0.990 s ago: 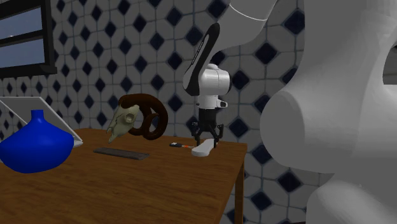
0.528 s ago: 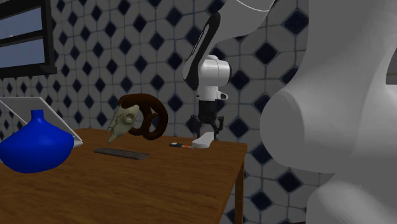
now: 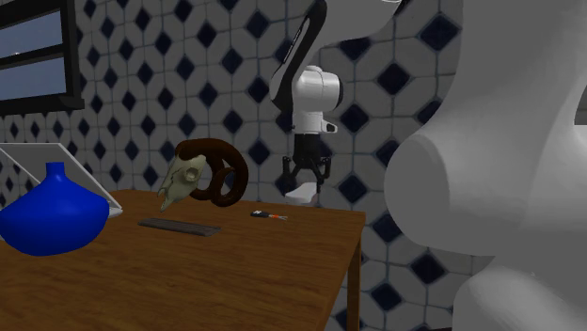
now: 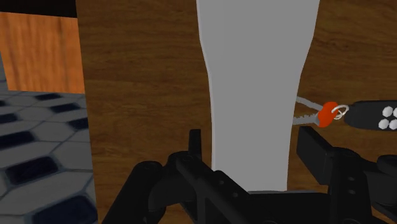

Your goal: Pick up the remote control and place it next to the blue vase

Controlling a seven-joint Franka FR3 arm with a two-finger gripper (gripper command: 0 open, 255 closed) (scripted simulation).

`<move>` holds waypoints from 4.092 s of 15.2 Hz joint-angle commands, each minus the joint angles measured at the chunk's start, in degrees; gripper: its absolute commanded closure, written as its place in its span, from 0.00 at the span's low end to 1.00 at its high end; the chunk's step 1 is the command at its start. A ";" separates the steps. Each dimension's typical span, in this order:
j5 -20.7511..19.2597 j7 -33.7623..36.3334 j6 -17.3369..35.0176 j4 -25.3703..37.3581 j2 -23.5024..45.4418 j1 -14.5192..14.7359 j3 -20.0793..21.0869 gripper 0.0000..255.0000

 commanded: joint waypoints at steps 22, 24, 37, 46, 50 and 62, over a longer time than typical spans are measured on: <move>1.35 -0.68 -17.39 12.77 -4.79 -0.23 -0.15 1.00; 1.37 -0.67 -18.91 14.20 -4.89 -0.24 -0.17 1.00; 2.06 4.26 -25.00 18.40 -7.00 2.12 2.36 1.00; 3.10 16.02 -24.66 16.85 -8.72 7.62 8.84 1.00; 2.90 21.75 -24.71 17.91 -7.85 10.11 12.03 1.00; -2.73 41.21 -26.28 27.91 1.94 19.37 21.55 1.00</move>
